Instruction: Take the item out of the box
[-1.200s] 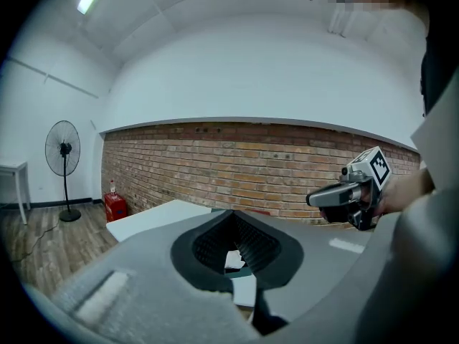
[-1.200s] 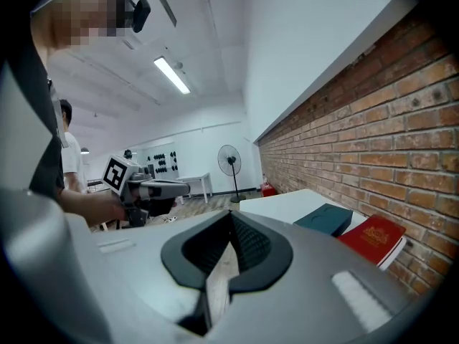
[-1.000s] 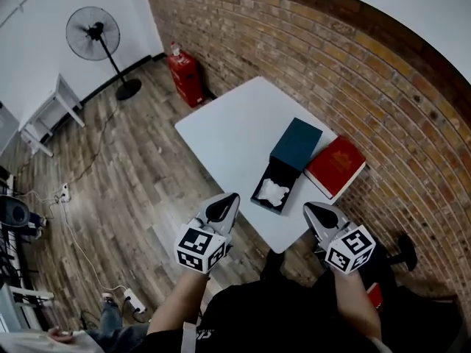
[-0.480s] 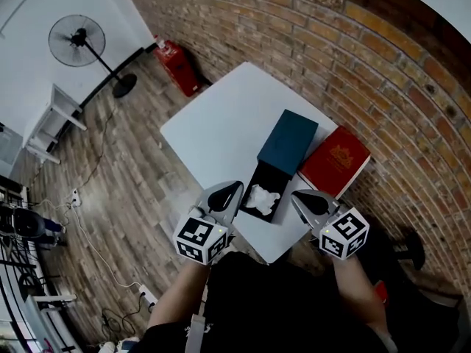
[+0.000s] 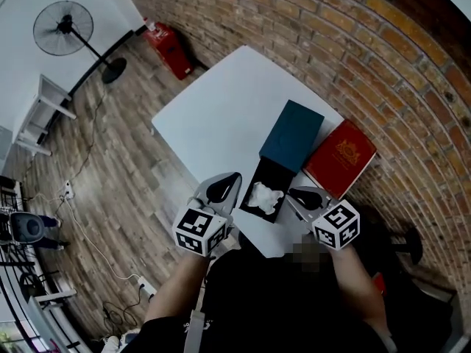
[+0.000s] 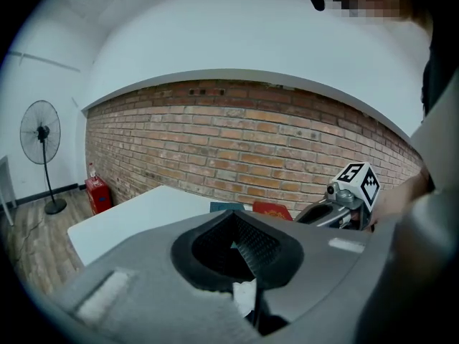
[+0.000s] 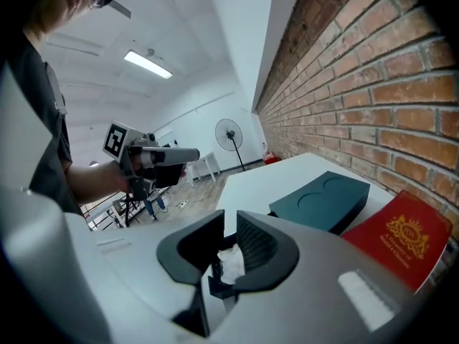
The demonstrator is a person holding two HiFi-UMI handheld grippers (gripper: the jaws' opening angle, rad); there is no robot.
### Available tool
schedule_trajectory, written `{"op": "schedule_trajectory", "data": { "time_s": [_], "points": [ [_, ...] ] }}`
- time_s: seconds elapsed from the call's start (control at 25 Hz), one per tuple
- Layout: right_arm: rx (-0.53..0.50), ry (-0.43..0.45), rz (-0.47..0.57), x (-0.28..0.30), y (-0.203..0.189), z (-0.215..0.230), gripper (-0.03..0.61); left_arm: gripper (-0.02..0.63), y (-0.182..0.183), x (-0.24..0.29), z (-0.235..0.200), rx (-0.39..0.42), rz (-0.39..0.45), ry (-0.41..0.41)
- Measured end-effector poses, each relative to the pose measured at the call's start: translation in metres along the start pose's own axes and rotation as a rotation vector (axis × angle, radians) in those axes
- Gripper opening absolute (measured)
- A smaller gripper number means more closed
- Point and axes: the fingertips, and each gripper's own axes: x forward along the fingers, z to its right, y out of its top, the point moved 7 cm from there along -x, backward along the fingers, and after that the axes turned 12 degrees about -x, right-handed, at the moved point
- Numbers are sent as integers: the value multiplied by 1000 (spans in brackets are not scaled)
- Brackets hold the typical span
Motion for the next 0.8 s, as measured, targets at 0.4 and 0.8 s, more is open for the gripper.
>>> {"op": "schedule_trajectory", "data": {
  "time_s": [0.4, 0.8],
  "points": [
    [-62, 36, -243, 70, -26, 12, 93, -2, -34, 14, -56, -50, -37, -24],
    [-223, 210, -560, 117, -68, 11, 168, -1, -62, 20, -79, -142, -52, -46]
  ]
}}
